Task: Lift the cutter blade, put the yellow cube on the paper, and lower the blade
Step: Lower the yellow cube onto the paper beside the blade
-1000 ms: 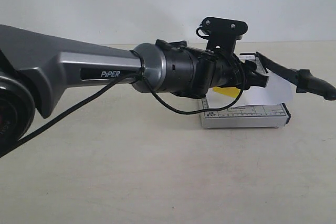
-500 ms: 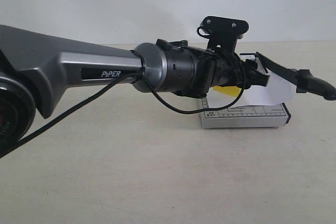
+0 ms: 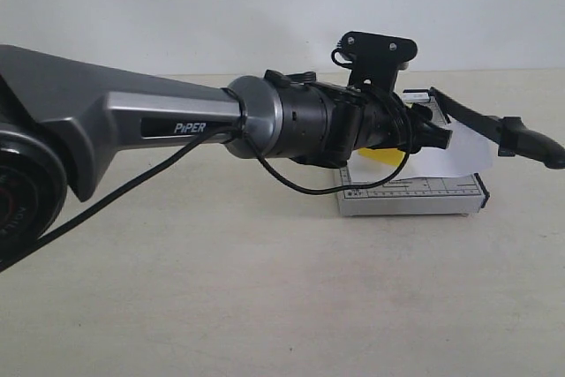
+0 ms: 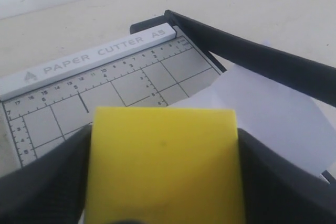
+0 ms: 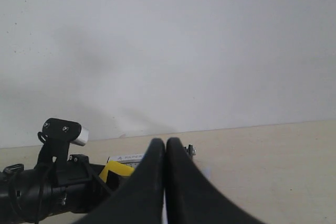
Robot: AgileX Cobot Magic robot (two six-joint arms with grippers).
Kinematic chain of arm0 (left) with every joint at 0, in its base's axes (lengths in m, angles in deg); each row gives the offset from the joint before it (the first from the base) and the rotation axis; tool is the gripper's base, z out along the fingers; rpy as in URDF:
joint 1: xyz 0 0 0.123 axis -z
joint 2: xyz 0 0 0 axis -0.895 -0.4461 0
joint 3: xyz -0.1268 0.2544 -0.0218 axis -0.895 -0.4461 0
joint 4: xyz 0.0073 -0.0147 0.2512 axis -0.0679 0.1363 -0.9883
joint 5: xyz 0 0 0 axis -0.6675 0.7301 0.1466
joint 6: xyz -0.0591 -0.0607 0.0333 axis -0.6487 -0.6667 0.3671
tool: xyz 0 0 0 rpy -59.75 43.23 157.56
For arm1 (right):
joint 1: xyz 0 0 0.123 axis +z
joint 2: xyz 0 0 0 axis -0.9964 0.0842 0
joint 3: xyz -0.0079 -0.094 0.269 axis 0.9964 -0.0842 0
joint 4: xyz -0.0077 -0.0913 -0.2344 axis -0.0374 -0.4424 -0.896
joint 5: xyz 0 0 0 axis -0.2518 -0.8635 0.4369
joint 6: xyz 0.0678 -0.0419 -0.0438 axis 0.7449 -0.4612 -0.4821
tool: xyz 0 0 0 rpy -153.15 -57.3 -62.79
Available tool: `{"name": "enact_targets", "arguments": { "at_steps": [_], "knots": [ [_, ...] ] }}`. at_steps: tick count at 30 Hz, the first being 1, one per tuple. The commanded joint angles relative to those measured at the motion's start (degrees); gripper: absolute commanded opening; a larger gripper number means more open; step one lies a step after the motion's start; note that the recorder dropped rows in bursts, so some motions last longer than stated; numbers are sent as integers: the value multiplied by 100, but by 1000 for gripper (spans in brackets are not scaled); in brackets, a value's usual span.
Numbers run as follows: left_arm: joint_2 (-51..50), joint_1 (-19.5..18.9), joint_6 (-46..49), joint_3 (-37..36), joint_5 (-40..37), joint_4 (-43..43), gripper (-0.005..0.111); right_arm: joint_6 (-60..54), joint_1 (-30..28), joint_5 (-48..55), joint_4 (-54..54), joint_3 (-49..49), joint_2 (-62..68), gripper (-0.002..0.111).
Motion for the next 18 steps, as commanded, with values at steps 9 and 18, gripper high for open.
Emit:
{"name": "enact_targets", "arguments": {
  "at_steps": [9,18],
  "knots": [
    [-23,-24,12,88,-71,-10,4,-21,9,-5,-23,-12,-12,0],
    [-23,-24,12,88,-246,-10,19,-21,9,-5,-23,-12,-12,0]
  ]
}}
